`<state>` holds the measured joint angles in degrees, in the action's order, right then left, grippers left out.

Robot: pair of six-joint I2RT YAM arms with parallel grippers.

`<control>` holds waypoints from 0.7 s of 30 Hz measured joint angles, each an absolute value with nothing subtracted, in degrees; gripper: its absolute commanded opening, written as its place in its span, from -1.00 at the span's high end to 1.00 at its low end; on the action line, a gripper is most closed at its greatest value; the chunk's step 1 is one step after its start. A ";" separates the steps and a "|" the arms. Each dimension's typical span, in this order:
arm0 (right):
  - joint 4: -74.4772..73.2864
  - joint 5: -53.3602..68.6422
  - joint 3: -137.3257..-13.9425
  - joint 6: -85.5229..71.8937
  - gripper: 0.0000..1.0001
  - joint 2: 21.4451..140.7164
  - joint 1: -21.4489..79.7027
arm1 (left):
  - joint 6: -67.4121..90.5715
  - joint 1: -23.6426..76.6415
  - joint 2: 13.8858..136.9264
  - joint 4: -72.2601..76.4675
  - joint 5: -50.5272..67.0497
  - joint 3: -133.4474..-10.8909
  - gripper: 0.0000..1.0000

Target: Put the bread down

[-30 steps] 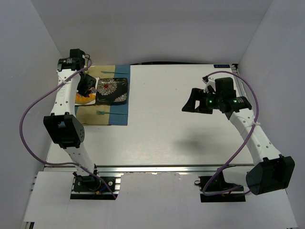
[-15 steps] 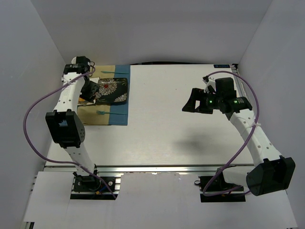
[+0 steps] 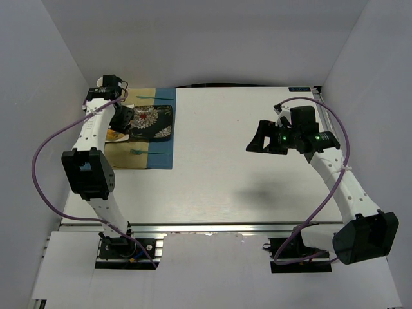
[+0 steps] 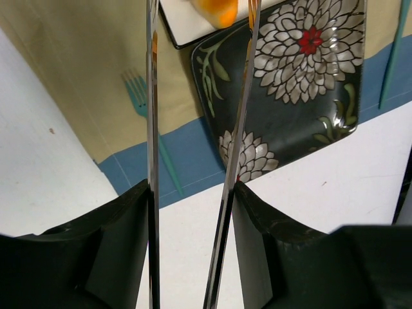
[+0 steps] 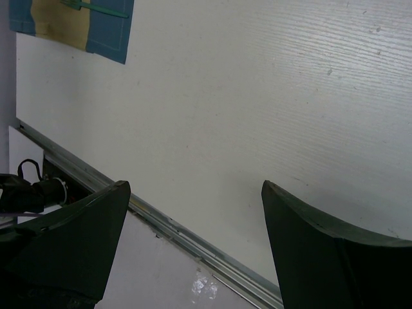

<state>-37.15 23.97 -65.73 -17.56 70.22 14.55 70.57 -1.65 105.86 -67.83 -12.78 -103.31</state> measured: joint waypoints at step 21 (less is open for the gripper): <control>-37.17 23.18 -65.73 -17.32 -0.79 70.22 14.55 | 74.22 -1.26 106.48 -67.44 -13.10 -103.44 -0.21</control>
<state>-37.17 23.18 -65.73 -17.32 70.22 14.55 74.22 -1.26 106.48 -67.44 -13.10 -103.44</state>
